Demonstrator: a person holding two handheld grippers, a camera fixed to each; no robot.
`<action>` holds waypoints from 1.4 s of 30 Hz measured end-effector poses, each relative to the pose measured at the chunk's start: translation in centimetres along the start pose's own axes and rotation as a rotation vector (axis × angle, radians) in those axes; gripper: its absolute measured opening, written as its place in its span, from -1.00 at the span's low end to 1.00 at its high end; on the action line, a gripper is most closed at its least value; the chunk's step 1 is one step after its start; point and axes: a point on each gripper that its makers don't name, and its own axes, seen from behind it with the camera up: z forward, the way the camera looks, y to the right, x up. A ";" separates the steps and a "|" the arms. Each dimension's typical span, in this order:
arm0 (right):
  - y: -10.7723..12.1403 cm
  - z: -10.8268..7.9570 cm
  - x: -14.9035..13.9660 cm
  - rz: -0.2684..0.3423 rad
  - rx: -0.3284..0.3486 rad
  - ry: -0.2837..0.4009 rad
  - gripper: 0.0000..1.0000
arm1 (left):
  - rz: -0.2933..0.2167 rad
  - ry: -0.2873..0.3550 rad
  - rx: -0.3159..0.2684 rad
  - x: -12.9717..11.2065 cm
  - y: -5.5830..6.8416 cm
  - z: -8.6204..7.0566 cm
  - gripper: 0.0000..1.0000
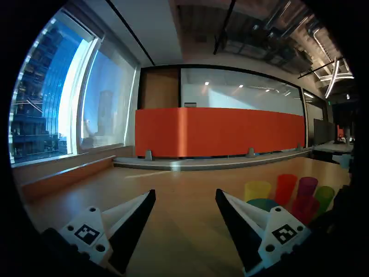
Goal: Pour water
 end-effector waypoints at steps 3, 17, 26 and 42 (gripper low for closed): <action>0.0 0.0 0.0 0.000 0.000 0.000 0.99 | 0.000 0.000 0.000 0.1 0.0 0.1 0.93; 0.0 0.0 0.0 0.000 0.000 0.000 0.99 | 0.000 0.000 0.000 0.2 0.0 0.1 0.93; 0.0 0.0 0.0 0.000 0.000 0.000 0.99 | 0.000 -0.001 0.000 0.1 -0.1 0.0 0.93; 0.0 0.0 0.0 0.000 0.000 0.000 0.99 | -0.002 0.000 0.000 0.3 -0.1 0.1 0.93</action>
